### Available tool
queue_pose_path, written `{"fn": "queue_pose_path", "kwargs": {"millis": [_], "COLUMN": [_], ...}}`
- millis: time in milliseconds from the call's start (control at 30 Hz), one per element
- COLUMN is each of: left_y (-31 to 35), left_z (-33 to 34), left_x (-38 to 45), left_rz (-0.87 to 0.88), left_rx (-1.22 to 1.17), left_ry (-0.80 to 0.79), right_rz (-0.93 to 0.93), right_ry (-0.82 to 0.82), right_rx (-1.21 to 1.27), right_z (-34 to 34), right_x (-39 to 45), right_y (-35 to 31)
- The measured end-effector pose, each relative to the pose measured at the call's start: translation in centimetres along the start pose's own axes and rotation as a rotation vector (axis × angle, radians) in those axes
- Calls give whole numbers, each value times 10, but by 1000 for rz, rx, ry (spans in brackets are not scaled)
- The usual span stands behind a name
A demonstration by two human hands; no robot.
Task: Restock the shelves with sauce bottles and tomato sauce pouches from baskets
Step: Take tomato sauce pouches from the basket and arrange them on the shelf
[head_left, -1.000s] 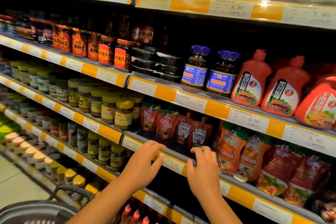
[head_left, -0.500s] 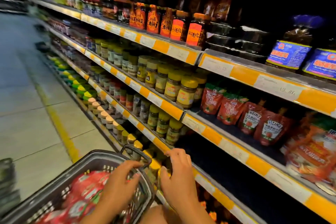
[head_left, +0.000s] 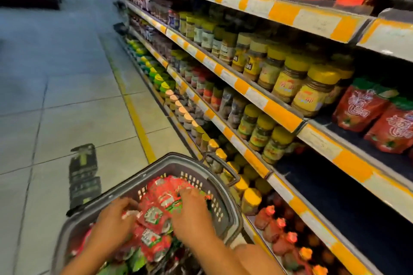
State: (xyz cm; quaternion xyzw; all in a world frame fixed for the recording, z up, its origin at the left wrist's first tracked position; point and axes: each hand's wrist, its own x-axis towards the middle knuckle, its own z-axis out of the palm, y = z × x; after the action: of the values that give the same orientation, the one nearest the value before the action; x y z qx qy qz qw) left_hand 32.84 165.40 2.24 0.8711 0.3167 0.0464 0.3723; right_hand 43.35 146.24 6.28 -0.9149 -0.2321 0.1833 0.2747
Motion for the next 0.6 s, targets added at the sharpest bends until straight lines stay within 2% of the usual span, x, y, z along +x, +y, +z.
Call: {"fn": "queue_pose_path", "kwargs": {"millis": [133, 367, 467, 600], "left_y": [-31, -41, -43, -48], "left_z": [0, 9, 20, 29], "left_x": [3, -2, 0, 6], "left_rz": [-118, -243, -295, -352], "left_rx": [124, 298, 357, 414], "left_ry": [-31, -143, -122, -82], "right_rz": [-57, -64, -18, -28], "right_ry": [-48, -153, -254, -213], "right_rx": [-60, -272, -341, -364], "right_z": [25, 62, 77, 86], "right_x": [18, 52, 58, 68], "right_y": [-16, -9, 2, 7]}}
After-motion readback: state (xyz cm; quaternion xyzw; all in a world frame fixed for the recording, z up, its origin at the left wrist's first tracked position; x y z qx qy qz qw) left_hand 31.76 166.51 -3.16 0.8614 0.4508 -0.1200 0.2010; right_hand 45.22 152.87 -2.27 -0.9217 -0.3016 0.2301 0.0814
